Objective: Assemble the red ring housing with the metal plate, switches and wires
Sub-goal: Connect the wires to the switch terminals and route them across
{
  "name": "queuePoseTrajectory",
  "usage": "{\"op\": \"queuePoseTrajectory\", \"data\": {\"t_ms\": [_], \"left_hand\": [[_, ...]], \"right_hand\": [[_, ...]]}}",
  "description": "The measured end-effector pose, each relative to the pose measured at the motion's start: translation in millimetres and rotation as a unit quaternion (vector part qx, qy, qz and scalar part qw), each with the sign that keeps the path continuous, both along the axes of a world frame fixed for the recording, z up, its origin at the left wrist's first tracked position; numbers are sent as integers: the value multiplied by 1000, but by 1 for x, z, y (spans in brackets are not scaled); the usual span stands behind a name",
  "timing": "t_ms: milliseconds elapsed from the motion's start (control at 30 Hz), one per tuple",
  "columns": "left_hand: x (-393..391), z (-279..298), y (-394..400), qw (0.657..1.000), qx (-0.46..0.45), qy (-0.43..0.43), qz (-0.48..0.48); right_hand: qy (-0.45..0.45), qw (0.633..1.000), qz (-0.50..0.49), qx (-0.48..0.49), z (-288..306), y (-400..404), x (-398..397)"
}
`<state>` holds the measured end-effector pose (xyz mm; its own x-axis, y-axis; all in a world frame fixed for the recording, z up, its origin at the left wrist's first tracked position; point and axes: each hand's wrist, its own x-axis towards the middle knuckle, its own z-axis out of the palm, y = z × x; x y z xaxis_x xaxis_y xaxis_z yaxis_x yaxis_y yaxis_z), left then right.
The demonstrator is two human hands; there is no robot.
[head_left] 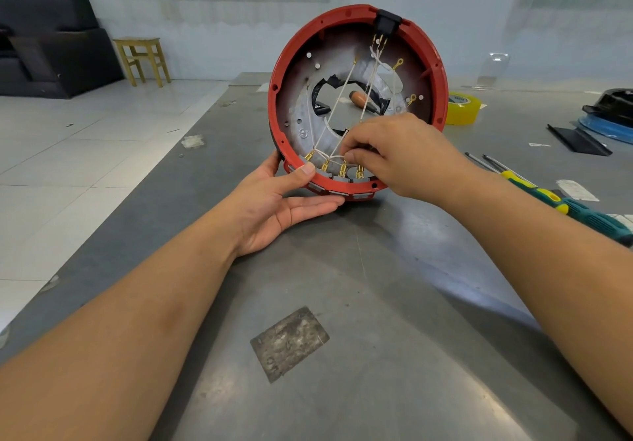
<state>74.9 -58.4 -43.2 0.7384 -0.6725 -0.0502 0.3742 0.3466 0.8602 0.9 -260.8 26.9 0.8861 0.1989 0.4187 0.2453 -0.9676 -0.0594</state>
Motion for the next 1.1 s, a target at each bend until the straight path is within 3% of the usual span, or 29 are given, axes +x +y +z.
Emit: {"op": "queuePoseTrajectory", "data": {"t_ms": [833, 1100], "left_hand": [[-6, 4, 0, 999, -4, 19, 40], [-8, 5, 0, 998, -9, 26, 57]], "right_hand": [[-35, 998, 43, -3, -4, 5, 1], [-42, 997, 37, -53, -4, 7, 0]]}}
